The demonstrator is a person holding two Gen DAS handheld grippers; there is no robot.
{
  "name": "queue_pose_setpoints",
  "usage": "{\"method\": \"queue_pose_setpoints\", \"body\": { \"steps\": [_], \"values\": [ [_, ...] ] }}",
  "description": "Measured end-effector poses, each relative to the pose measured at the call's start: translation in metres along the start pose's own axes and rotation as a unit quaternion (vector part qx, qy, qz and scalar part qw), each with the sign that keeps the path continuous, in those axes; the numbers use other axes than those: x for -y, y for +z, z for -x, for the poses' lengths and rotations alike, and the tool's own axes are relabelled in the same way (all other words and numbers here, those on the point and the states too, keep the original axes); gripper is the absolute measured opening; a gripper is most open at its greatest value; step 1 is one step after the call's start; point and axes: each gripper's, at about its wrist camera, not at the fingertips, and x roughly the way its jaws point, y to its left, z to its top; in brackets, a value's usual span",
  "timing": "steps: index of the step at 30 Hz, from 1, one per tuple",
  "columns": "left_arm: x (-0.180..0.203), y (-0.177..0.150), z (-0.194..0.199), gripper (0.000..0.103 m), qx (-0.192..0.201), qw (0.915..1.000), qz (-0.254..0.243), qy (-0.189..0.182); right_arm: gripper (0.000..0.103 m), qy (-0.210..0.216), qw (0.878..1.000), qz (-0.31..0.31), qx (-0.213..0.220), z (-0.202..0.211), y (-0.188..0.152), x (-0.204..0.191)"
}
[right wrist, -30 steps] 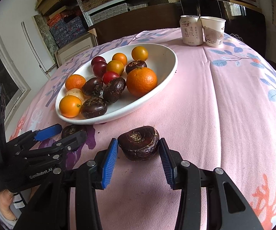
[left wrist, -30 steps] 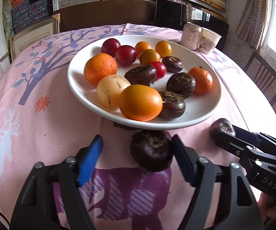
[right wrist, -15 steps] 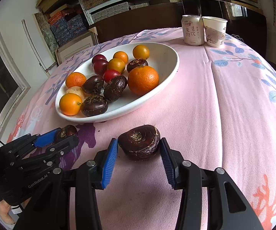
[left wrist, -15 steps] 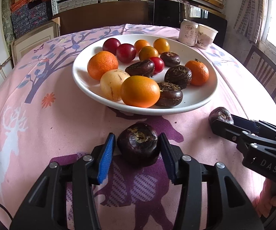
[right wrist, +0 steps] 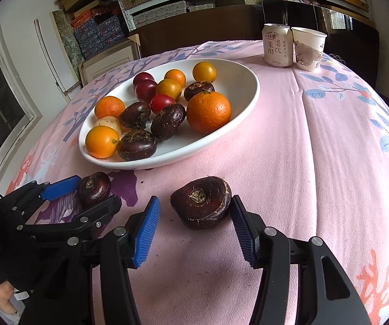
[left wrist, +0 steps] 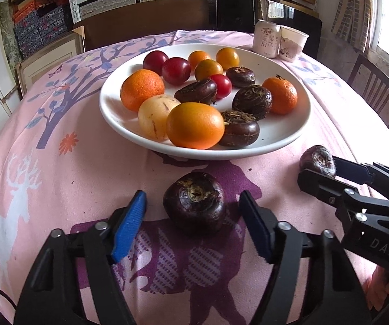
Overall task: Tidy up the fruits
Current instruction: 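Lower both passion fruits onto the plate and open both grippers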
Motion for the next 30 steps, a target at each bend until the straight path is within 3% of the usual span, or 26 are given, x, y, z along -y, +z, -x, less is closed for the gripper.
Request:
{"method": "queue_pose_setpoints", "body": {
  "steps": [1,4,26,30],
  "values": [
    [0.002,0.0,0.001,0.049,0.003,1.0,-0.006,-0.001,0.054,-0.001,1.0,0.0,0.0,0.0,0.0,0.0],
    [0.006,0.0,0.006,0.043,0.016,0.9997,-0.016,0.006,0.046,0.001,1.0,0.0,0.001,0.0,0.0,0.001],
    [0.024,-0.013,0.05,0.042,0.11,0.9899,-0.062,0.064,0.046,0.018,0.999,-0.014,0.029,0.021,-0.01,0.007],
    [0.017,-0.009,0.065,0.042,0.13,0.9888,-0.048,0.055,0.046,0.038,0.996,-0.025,0.072,0.044,-0.014,0.009]
  ]
}}
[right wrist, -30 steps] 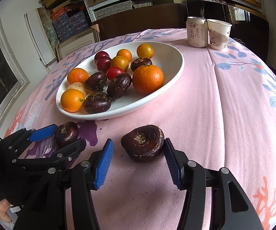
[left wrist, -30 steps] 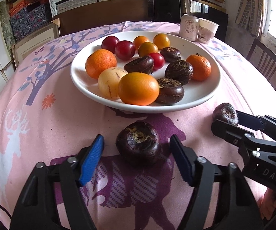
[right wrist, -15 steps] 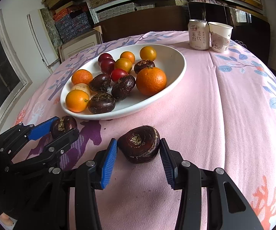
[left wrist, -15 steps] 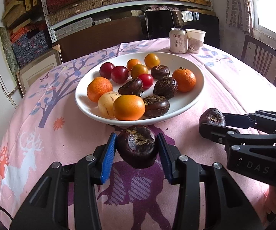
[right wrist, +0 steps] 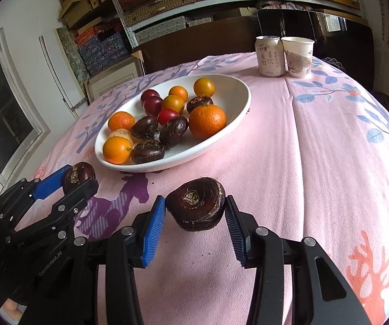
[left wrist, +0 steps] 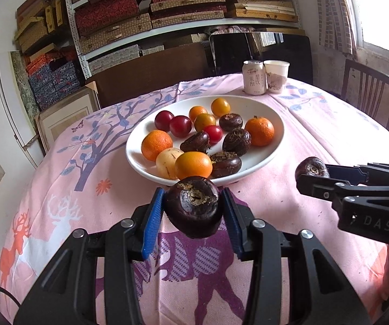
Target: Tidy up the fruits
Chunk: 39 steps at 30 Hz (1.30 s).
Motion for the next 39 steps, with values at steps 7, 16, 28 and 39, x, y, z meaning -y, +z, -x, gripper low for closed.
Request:
{"method": "queue_pose_setpoints", "body": {
  "steps": [7,16,28,39],
  "values": [
    [-0.038,0.047,-0.035,0.042,-0.024,0.9968,0.071,-0.026,0.046,0.007,0.999,-0.002,0.045,-0.006,0.053,-0.011],
    [-0.046,0.059,-0.076,0.095,-0.022,0.9963,0.083,0.002,0.074,0.009,0.998,-0.005,0.058,-0.044,0.078,-0.007],
    [-0.033,0.041,-0.034,0.098,-0.012,0.9984,0.048,0.025,0.099,-0.07,0.994,0.028,0.078,-0.015,0.052,-0.016],
    [-0.018,0.018,-0.004,0.098,-0.018,0.9989,0.04,0.016,0.099,-0.061,0.994,0.045,0.075,0.001,0.031,-0.028]
  ]
}}
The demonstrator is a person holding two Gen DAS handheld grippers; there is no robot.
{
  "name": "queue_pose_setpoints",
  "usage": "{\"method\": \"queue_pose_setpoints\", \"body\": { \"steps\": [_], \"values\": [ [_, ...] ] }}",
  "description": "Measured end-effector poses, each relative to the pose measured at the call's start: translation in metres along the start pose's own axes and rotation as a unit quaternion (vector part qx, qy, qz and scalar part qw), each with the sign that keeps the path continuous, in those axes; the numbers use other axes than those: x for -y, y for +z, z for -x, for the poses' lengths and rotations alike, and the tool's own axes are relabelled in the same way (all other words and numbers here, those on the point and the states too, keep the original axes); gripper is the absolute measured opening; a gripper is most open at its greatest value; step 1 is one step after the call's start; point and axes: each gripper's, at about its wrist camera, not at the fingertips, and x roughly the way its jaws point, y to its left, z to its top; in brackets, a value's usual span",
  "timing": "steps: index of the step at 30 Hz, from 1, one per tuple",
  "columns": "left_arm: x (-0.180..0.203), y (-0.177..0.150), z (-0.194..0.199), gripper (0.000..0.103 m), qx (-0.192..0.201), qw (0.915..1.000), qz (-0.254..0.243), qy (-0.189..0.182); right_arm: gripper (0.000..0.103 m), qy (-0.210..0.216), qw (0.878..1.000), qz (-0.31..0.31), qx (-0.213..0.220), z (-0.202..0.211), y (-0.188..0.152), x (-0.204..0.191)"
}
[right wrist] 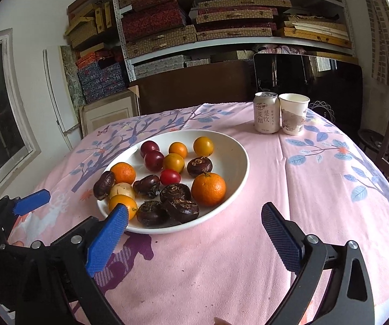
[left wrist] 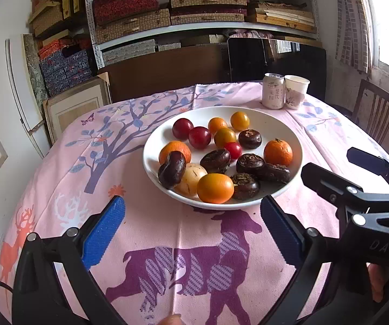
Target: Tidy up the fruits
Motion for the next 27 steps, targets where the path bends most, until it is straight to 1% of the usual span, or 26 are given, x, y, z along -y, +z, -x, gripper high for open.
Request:
{"method": "queue_pose_setpoints", "body": {
  "steps": [10,14,20,27],
  "values": [
    [0.001,-0.006,0.005,0.098,-0.007,0.9996,0.01,-0.024,0.099,0.006,1.0,0.004,0.008,0.008,-0.002,-0.002],
    [-0.002,-0.005,0.012,0.098,0.014,0.9998,0.015,0.001,0.099,0.011,1.0,0.001,0.017,0.012,-0.001,-0.001],
    [-0.007,-0.003,0.012,0.098,0.018,0.9995,0.026,0.009,0.099,0.012,1.0,-0.008,0.02,0.014,0.0,0.002],
    [-0.01,-0.002,0.01,0.098,0.009,0.9994,0.032,0.006,0.099,0.01,1.0,-0.01,0.017,0.013,0.0,0.003]
  ]
}}
